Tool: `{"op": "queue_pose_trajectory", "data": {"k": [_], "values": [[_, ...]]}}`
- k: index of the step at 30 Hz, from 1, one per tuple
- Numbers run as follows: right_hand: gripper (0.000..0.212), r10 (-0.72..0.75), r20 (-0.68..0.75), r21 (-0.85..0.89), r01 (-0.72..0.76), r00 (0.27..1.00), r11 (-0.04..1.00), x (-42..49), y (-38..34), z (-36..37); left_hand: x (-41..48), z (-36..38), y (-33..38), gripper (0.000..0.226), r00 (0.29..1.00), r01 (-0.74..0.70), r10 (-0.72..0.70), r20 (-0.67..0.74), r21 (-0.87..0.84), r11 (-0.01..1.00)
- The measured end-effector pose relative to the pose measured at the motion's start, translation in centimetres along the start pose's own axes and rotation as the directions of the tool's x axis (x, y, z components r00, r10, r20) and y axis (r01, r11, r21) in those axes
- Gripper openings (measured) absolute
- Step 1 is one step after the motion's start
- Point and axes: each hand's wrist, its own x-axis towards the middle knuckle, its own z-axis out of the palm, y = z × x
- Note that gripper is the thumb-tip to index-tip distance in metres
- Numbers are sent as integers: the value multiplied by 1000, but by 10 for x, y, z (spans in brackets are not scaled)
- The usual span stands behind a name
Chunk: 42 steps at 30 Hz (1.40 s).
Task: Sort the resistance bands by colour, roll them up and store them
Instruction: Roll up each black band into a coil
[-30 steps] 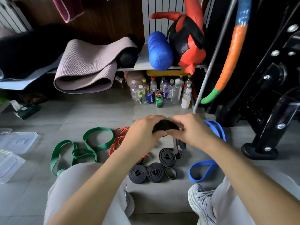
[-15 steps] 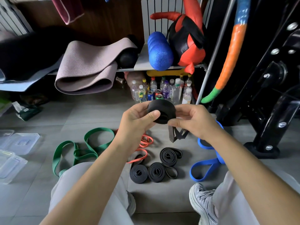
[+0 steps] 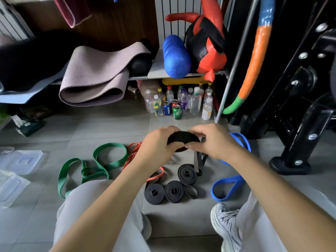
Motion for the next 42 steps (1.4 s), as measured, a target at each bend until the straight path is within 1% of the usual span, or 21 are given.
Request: {"op": "queue_pose_trajectory", "data": {"k": [3, 7, 9, 12, 13, 14, 15, 16, 18, 19, 20, 21, 23, 24, 26, 29, 32, 34, 37, 40, 42], "values": [[22, -12, -26, 133, 16, 1000, 991, 3, 0, -6, 2, -5, 1, 24, 994, 61, -81, -77, -239, 969], [27, 9, -63, 262, 8, 998, 965, 4, 1, -9, 4, -7, 1, 28, 984, 22, -104, -142, -485, 874], [31, 28, -75, 355, 1, 997, 935, 5, 0, -9, 3, -8, 1, 27, 980, 7, -133, -146, -646, 763], [32, 23, -95, 500, 28, 995, 865, 6, -2, -6, 2, -6, 4, 23, 983, 25, -163, -80, -830, 557], [32, 17, -116, 517, 46, 993, 855, 6, -2, -5, 2, -5, 4, 23, 984, 40, -169, -54, -861, 507], [31, 13, -136, 513, 59, 991, 856, 6, -2, -5, 3, -5, 5, 23, 984, 55, -176, -39, -865, 498], [30, 14, -150, 493, 63, 989, 868, 6, -3, -4, 4, -4, 4, 23, 982, 67, -182, -41, -833, 550], [29, 21, -159, 452, 54, 987, 890, 6, -3, -4, 5, -4, 3, 24, 982, 72, -178, -63, -747, 661], [26, 24, -157, 285, 22, 987, 958, 6, -1, -5, 7, -4, 1, 39, 986, 51, -115, -122, -434, 899], [26, 12, -141, 171, 13, 990, 985, 6, 0, -6, 7, -3, 0, 48, 989, 4, -42, -145, -255, 967], [26, 1, -121, 73, 7, 993, 997, 6, 0, -6, 7, -4, 1, 54, 988, -72, 57, -143, -102, 992], [25, -5, -108, 14, 6, 994, 1000, 5, -1, -5, 8, -5, 2, 55, 981, -163, 164, -108, 19, 987], [24, -10, -113, 2, 11, 994, 1000, 4, -3, -4, 12, -9, 5, 50, 954, -299, 299, 28, 182, 937], [24, -10, -123, 22, 12, 992, 1000, 3, -3, -4, 16, -14, 7, 49, 947, -322, 313, 78, 215, 922], [19, 5, -144, 101, 10, 990, 995, 3, -3, -6, 25, -24, 9, 50, 942, -334, 319, 103, 211, 919], [21, 17, -196, 276, 39, 980, 960, 6, -2, -13, 30, -29, 11, 46, 955, -295, 295, 7, 35, 955], [29, 8, -173, 389, 61, 985, 919, 10, 3, -14, 26, -23, 4, 51, 988, -142, 117, -104, -274, 951], [32, 19, -136, 447, 44, 990, 893, 13, 4, -12, 25, -18, 1, 53, 990, -98, 42, -137, -439, 893], [29, 53, -160, 509, 37, 986, 860, 16, 4, -18, 27, -18, 4, 48, 989, -96, -3, -149, -654, 750], [29, 63, -180, 527, 42, 982, 849, 16, 4, -24, 27, -20, 8, 45, 988, -71, -66, -142, -784, 617], [31, 51, -205, 507, 61, 978, 860, 17, 3, -21, 27, -20, 7, 42, 988, -40, -98, -115, -827, 561]]}}
